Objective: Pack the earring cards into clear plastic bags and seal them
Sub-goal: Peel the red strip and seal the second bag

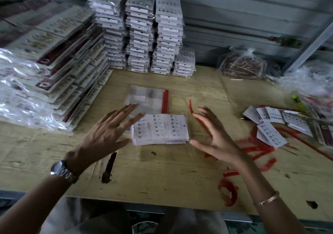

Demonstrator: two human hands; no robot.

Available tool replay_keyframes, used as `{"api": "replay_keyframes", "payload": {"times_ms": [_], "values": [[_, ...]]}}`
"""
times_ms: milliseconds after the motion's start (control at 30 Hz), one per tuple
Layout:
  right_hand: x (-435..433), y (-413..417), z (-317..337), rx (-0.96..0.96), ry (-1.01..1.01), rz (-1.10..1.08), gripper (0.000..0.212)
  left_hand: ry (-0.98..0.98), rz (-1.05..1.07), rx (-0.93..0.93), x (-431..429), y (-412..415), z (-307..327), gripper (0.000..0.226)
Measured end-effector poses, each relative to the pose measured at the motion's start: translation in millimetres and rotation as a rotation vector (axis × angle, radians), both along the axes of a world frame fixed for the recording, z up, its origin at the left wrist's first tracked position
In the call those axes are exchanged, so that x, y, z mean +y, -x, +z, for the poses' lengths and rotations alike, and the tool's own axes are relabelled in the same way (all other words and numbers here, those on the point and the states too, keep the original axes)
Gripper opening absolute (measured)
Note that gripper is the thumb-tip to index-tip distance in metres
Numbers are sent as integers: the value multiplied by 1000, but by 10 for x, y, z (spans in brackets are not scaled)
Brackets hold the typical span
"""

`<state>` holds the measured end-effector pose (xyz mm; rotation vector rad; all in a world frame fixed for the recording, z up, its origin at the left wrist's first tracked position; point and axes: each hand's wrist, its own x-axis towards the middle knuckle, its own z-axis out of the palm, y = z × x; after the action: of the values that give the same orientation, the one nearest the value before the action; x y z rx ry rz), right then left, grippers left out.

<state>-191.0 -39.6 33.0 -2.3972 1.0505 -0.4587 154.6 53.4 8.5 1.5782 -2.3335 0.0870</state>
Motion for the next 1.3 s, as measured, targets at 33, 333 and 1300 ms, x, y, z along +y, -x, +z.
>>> {"api": "replay_keyframes", "payload": {"times_ms": [33, 333, 1300], "values": [[-26, -74, 9, 56, -51, 56, 92, 6, -37, -17, -36, 3, 33, 113], [-327, -646, -30, 430, -27, 277, 130, -14, -174, -49, -130, 47, 147, 104], [-536, -578, 712, 530, -855, 438, 105, -22, -361, 732, 163, 384, 146, 54]]}}
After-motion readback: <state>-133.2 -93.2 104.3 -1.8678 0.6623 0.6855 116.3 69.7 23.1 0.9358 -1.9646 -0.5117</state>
